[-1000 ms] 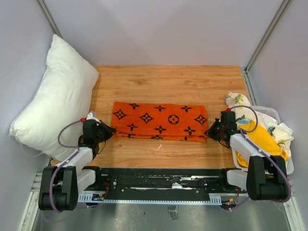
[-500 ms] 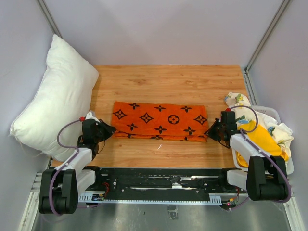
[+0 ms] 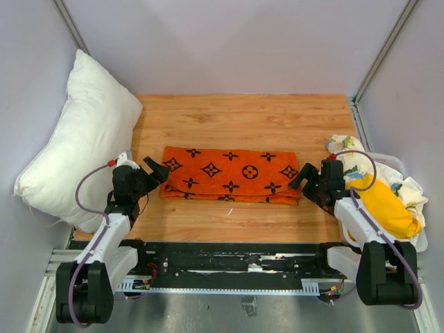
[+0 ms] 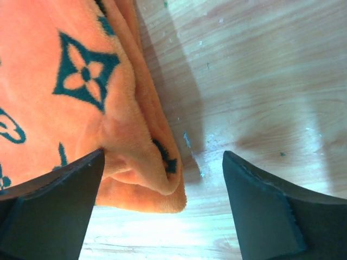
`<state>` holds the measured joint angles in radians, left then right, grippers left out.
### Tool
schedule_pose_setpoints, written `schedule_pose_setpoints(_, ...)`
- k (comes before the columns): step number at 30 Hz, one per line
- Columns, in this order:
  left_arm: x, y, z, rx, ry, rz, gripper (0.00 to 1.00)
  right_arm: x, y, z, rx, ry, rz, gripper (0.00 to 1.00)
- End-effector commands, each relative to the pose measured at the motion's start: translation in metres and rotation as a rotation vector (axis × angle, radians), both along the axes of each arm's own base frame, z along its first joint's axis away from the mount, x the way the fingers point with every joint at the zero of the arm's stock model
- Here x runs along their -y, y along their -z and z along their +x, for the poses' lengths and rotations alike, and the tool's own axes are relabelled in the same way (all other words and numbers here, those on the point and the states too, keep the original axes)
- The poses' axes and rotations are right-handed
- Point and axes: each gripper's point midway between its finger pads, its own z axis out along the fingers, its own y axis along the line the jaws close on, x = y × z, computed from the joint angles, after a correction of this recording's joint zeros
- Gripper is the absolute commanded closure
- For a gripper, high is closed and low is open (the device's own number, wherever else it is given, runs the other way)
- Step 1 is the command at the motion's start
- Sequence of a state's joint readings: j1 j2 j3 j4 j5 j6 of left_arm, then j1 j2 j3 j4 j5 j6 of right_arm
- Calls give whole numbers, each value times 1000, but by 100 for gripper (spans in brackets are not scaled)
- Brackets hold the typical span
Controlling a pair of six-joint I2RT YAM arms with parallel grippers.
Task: Remove the pillowcase from the pillow
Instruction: Fold the pillowcase at the center of the board.
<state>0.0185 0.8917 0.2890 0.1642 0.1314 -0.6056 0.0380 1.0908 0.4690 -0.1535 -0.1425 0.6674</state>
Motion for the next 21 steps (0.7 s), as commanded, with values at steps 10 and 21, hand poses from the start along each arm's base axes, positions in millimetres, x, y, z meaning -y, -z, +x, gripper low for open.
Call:
schedule_pose_setpoints(10,27,-137,59,317,37,144,1,-26,-117,65,341,-1,-170,1)
schedule_pose_setpoints(21,135,-96,84,326,341,-71,1,-171,-95,103,416,-372,79,2)
